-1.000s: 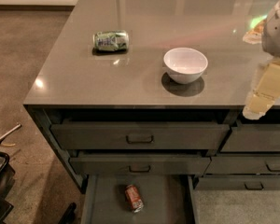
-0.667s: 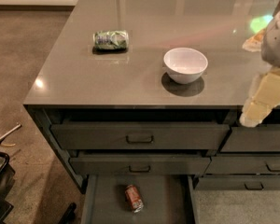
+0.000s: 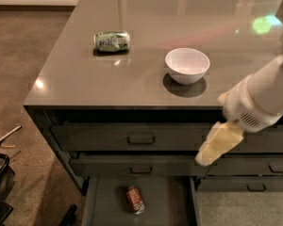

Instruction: Pick coke can from bottom drawer and place on counter

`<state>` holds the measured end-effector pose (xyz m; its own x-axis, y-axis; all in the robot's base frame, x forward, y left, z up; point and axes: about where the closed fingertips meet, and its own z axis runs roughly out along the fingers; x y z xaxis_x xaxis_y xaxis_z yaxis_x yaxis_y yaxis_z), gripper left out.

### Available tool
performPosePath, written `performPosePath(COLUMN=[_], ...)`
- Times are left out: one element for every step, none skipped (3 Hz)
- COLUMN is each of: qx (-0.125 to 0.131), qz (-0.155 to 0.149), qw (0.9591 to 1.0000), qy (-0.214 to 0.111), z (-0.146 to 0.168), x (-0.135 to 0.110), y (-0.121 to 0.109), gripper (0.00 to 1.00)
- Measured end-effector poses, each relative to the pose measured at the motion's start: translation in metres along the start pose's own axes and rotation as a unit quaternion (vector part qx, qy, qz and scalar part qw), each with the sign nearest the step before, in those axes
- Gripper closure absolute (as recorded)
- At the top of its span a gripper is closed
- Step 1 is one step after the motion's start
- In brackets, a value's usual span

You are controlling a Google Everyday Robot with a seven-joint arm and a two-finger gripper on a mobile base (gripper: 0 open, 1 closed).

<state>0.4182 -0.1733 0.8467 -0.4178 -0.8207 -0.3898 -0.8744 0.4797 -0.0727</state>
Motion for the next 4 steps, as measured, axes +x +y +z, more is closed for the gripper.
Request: performPosePath(qx=[-0.021,-0.011,-0.038,-0.107], qz=[0.058,0.06,0.064,0.127], qw=[0.9981,0.9981,0.9971,0.9848], qy=[-0.006,-0.012,-0.017,-0.049], z=[0.074,0.08,0.095,0.157], x=[0.023,0.023,0.031,0.048], y=[0.011,0.009,0.021,0.067], gripper=[0.0,0.0,0.0,0.0])
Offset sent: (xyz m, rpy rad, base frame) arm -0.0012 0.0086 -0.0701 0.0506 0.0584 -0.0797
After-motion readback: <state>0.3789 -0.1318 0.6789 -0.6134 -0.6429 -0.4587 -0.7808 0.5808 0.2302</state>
